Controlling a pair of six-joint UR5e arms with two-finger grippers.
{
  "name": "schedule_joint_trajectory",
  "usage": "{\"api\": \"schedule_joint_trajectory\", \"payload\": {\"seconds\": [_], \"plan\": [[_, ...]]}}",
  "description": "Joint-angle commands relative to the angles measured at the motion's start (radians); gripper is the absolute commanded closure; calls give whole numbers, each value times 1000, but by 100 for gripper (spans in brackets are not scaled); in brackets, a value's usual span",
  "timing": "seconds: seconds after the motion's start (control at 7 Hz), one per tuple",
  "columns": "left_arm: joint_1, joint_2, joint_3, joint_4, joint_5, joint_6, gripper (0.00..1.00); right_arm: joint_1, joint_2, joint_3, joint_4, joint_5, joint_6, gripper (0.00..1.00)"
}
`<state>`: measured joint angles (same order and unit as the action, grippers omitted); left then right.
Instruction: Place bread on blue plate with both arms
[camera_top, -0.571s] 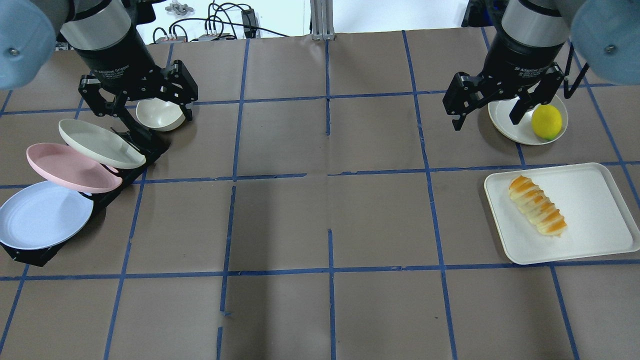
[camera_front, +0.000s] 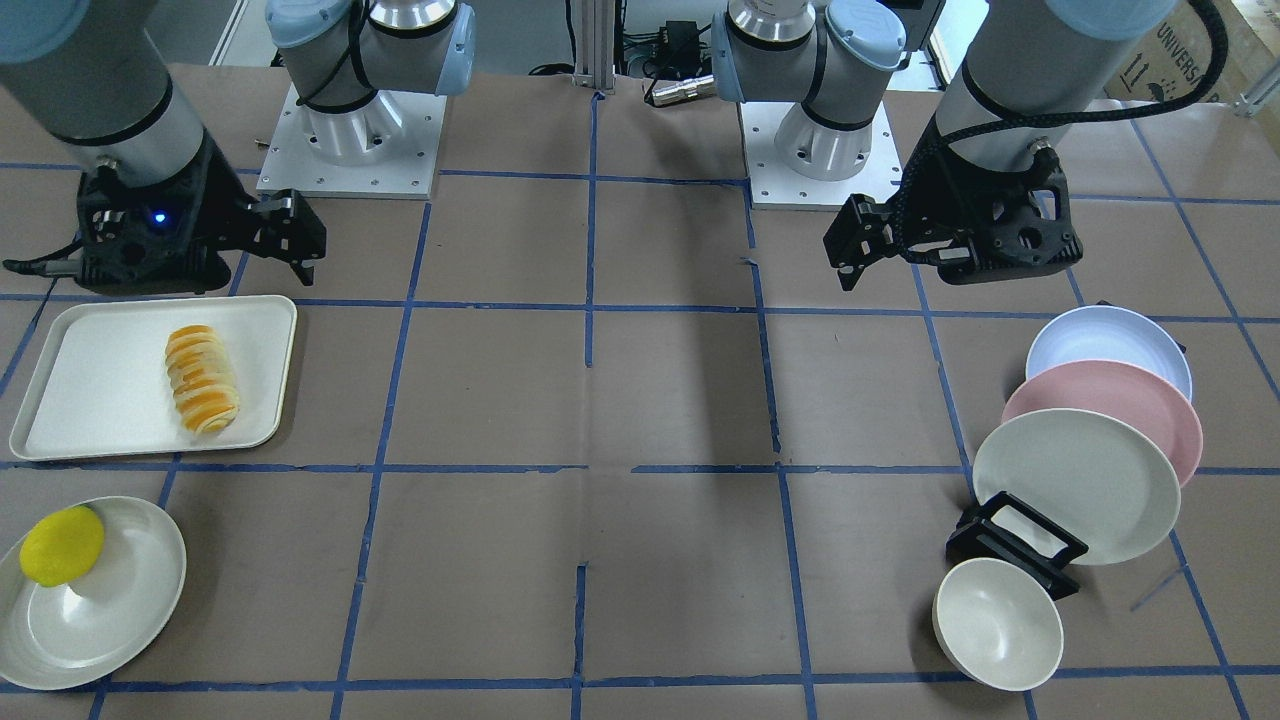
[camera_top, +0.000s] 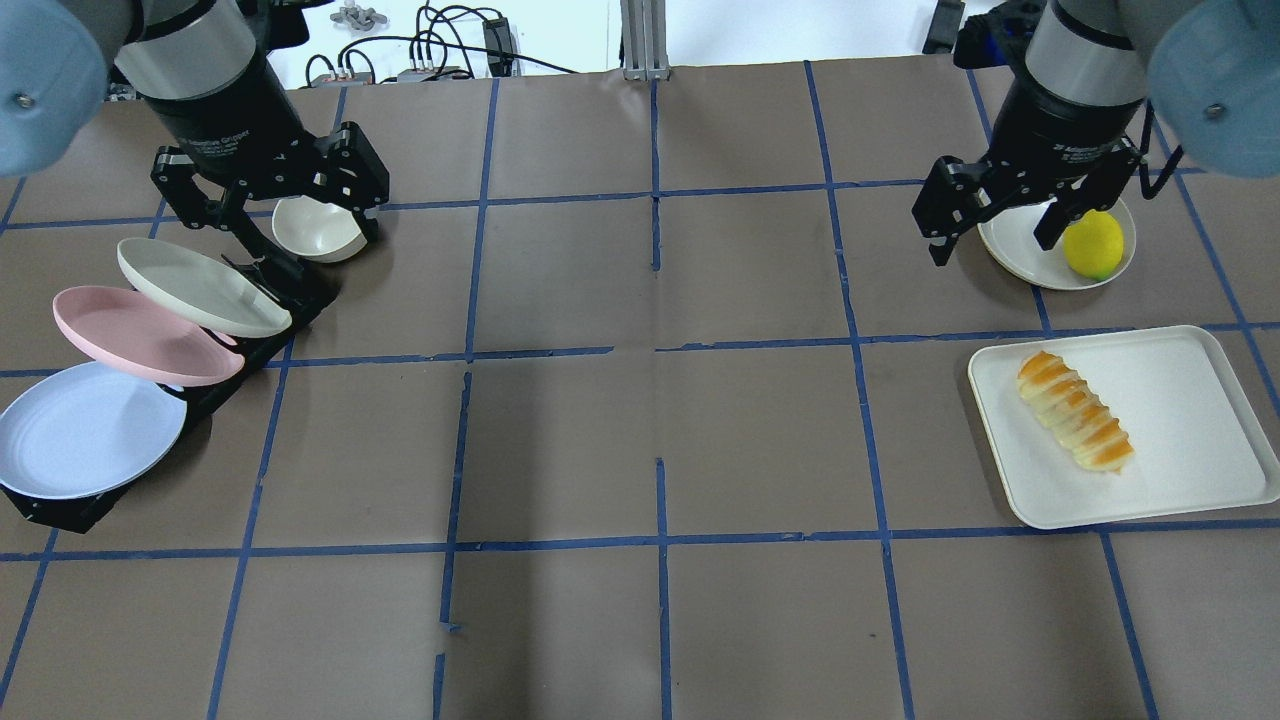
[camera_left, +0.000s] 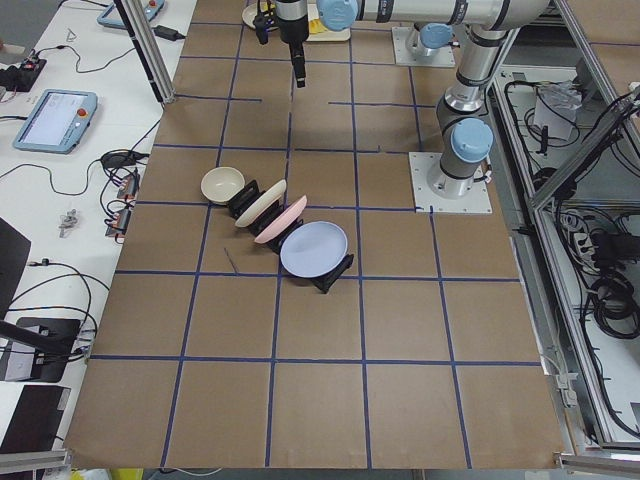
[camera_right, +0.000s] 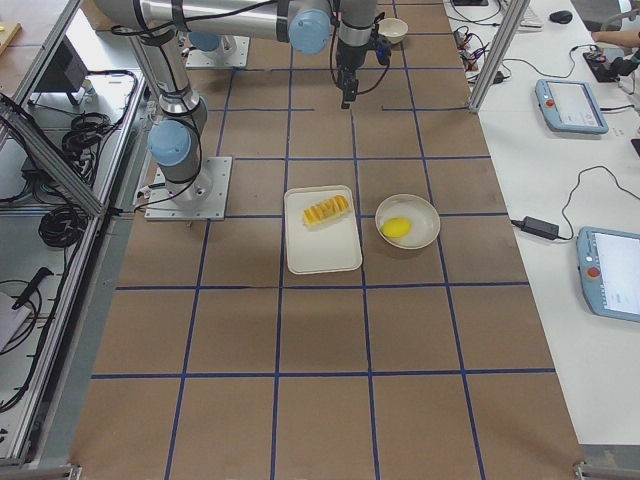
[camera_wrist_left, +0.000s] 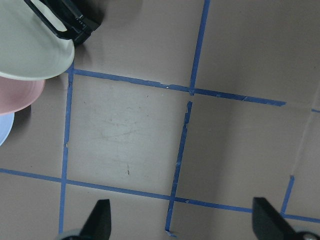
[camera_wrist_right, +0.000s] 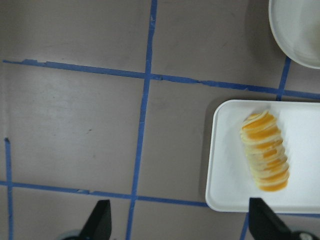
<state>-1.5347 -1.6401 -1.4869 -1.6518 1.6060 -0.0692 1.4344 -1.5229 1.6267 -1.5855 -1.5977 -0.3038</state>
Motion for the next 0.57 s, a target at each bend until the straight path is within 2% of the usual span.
{"api": "schedule_joint_trajectory", "payload": {"seconds": [0.0, 0.14, 0.29, 0.43], "plan": [[2, -6, -1, 35, 2, 42, 0, -217, -2, 176, -182, -2, -370, 10], [8, -6, -1, 36, 5, 49, 0, -268, -12, 273, -283, 4, -376, 9], [63, 2, -1, 37, 6, 213, 0, -294, 0, 347, -389, 4, -376, 8], [188, 6, 1, 33, 8, 405, 0, -305, 4, 384, -418, 5, -377, 8]]}}
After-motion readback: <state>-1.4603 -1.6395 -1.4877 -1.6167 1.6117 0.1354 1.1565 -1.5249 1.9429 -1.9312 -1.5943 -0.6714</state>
